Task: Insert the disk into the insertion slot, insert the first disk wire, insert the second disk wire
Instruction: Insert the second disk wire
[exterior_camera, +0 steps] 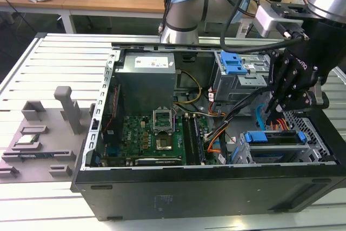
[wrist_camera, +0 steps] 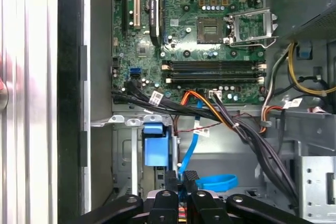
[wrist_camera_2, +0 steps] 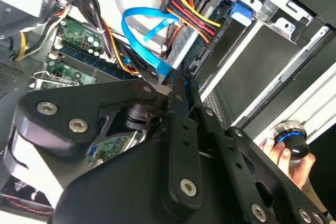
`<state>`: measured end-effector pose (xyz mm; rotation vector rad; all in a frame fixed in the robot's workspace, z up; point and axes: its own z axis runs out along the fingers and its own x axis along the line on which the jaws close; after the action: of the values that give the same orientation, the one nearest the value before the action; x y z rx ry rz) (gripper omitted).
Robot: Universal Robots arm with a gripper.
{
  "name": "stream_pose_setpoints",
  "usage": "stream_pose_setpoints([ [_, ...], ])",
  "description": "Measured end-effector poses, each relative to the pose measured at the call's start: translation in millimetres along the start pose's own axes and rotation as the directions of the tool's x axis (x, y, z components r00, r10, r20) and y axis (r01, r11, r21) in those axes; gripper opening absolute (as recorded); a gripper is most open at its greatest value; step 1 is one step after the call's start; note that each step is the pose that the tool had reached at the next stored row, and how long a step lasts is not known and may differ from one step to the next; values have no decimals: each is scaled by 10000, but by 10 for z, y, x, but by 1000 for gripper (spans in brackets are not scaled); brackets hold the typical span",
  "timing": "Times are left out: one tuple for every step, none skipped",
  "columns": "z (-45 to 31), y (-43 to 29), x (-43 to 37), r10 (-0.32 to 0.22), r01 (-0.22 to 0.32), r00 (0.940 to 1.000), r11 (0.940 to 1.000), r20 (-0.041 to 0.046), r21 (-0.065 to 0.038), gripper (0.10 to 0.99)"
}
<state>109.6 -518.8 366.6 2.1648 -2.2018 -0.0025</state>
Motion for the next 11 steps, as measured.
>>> stream_pose_setpoints([
  [47,-8,43,-2,2,10000,10000,-1,0,161],
  [71,-16,57,-2,2,10000,10000,1,0,161],
  [88,-26,65,-1,1,10000,10000,-1,0,161],
  [116,-48,70,1,-1,10000,10000,-16,0,161],
  [152,-71,69,1,-1,10000,10000,-30,1,161],
  [176,-93,67,1,-1,10000,10000,-51,1,161],
  [188,-107,67,2,-2,10000,10000,-60,1,161],
  [197,-118,66,3,-3,10000,10000,-66,1,161],
  [203,-128,66,2,-2,10000,10000,-71,1,161],
  [207,-134,66,2,-2,10000,10000,-74,1,161],
  [210,-141,66,2,-2,10000,10000,-76,1,161],
])
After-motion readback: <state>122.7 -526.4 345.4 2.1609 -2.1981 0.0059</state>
